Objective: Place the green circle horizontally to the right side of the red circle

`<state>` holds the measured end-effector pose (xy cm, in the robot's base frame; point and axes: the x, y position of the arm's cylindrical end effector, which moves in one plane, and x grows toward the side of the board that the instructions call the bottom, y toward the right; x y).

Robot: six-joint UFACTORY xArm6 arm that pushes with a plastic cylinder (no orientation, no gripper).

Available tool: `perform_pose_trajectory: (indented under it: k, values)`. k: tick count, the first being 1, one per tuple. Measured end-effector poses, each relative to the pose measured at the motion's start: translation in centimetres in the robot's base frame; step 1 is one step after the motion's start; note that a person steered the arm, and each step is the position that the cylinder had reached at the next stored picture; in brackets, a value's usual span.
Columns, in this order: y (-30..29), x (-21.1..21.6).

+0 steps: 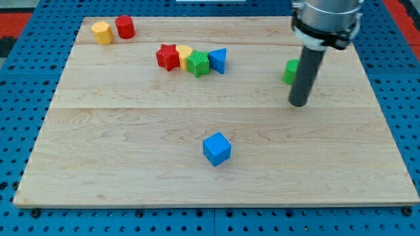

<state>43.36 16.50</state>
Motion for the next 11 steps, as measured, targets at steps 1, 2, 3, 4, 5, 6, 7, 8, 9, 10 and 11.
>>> perform_pose_trajectory:
  k: [1, 2, 3, 4, 5, 6, 7, 8, 9, 10, 11]
  values:
    - [1.2, -4.9]
    - [-0.7, -10.3]
    - [-1.9, -11.2]
    - [-0.9, -10.0]
    - [-2.9, -14.3]
    - [-6.1, -17.7]
    - [-4.3, -15.9]
    - [-3.6, -12.0]
    - [-8.1, -12.6]
    - [-11.7, -16.1]
    - [-12.3, -16.3]
